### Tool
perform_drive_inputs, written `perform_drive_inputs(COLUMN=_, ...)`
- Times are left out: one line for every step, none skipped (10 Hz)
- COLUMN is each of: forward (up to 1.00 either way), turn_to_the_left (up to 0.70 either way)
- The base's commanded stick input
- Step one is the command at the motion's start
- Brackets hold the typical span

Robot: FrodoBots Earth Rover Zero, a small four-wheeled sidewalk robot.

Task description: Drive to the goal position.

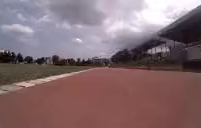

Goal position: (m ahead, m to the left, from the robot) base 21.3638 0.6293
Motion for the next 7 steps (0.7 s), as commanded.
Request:
perform_drive_inputs(forward=0.45, turn_to_the_left=0.00)
perform_drive_inputs(forward=0.45, turn_to_the_left=0.00)
perform_drive_inputs(forward=0.45, turn_to_the_left=0.00)
perform_drive_inputs(forward=0.45, turn_to_the_left=0.00)
perform_drive_inputs(forward=0.45, turn_to_the_left=0.00)
perform_drive_inputs(forward=0.45, turn_to_the_left=0.00)
perform_drive_inputs(forward=0.45, turn_to_the_left=0.00)
